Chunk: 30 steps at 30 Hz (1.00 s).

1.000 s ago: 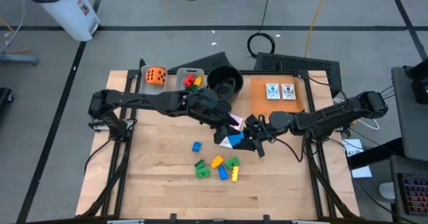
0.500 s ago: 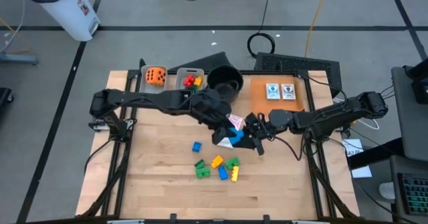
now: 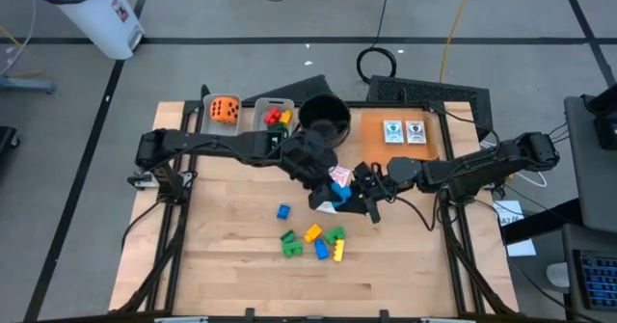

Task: Pick & Place Toys
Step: Put the blue game piece into the right gray bin

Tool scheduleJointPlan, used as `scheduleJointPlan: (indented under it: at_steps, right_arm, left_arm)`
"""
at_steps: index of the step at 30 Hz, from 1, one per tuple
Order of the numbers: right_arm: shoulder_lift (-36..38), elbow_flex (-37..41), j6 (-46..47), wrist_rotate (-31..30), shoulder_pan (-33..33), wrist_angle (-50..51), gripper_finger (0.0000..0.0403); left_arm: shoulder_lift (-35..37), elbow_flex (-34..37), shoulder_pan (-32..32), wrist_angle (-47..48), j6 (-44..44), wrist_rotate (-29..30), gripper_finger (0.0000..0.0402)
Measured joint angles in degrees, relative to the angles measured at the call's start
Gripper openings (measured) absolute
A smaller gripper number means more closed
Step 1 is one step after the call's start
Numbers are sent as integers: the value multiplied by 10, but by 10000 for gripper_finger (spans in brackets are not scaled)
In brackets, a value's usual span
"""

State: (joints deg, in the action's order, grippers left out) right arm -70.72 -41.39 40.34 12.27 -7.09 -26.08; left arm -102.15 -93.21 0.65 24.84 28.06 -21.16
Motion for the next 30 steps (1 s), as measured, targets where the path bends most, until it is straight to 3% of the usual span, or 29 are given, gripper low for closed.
scheduleJointPlan:
  at_steps: [9, 17, 23, 30]
  right_arm:
    - [1, 0, -3, -1, 0, 14, 137]
    - [1, 0, -2, -1, 0, 10, 157]
    - [1, 0, -3, 2, 3, 4, 174]
    - [12, 0, -2, 30, 28, 5, 175]
  left_arm:
    - [0, 0, 6, -3, 12, -26, 136]
    - [0, 0, 6, -6, 1, -29, 149]
    - [8, 0, 6, -11, -5, -29, 136]
    - [39, 0, 7, 0, -15, -4, 142]
